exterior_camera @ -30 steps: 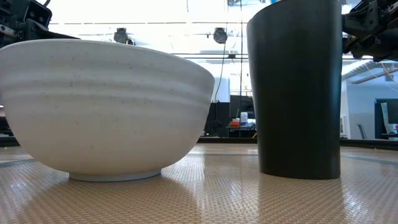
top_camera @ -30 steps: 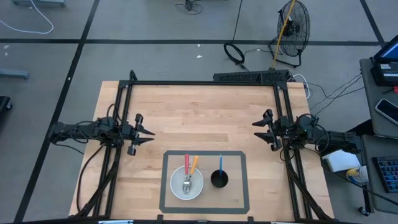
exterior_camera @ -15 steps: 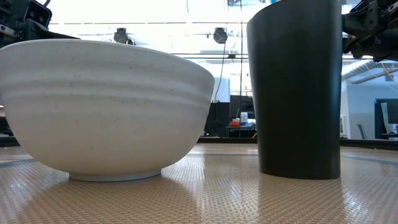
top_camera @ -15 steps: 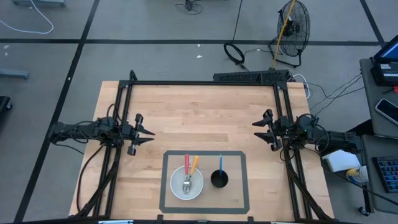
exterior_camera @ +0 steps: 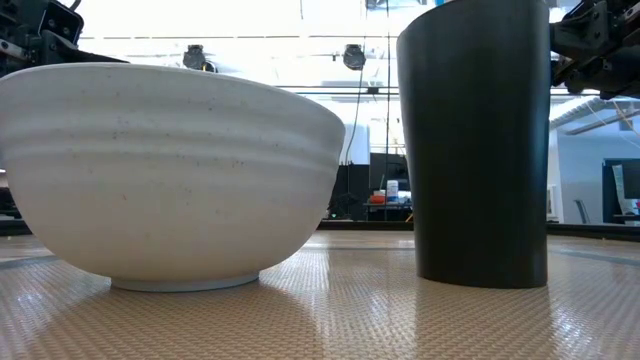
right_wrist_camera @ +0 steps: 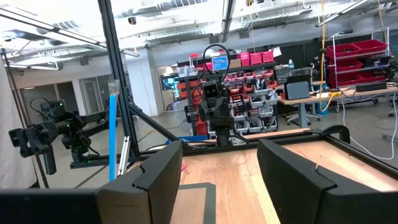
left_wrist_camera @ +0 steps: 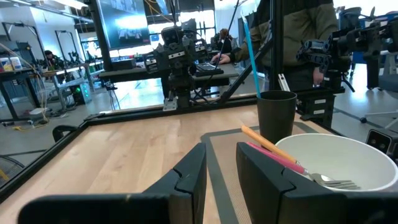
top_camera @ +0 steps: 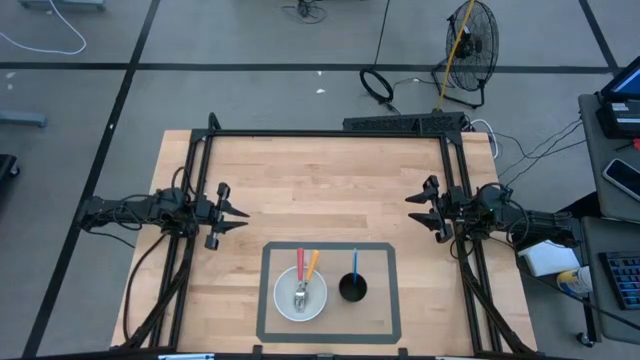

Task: Pick & Place Utensil
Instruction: Return to Home Position

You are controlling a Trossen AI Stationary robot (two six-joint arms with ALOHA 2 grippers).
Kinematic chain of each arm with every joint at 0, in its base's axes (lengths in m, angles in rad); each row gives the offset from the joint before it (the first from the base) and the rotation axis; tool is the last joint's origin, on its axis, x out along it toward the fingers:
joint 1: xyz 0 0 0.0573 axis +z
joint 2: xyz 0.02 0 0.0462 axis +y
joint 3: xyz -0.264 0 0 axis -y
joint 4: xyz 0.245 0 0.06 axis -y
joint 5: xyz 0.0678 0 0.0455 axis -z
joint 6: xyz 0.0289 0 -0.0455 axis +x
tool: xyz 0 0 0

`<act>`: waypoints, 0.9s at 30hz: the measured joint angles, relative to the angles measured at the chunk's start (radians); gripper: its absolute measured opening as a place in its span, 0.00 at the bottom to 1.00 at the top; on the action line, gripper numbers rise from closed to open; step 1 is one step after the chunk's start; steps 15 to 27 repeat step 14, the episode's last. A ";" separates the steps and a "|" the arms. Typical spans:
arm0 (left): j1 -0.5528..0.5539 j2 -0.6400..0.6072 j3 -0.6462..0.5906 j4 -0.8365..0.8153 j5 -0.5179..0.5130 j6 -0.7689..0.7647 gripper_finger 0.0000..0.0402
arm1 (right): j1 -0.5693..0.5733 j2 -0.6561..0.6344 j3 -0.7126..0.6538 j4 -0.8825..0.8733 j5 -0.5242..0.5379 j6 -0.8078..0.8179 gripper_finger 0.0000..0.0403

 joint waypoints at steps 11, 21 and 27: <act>0.000 0.000 0.000 0.000 0.000 0.000 0.23 | 0.000 0.000 0.000 0.000 0.000 0.000 0.52; 0.000 0.000 0.000 0.000 0.000 0.000 0.23 | 0.000 0.000 0.000 0.000 0.000 0.000 0.51; 0.000 0.000 0.000 0.000 0.000 0.000 0.23 | 0.000 0.000 0.000 0.000 0.000 0.000 0.51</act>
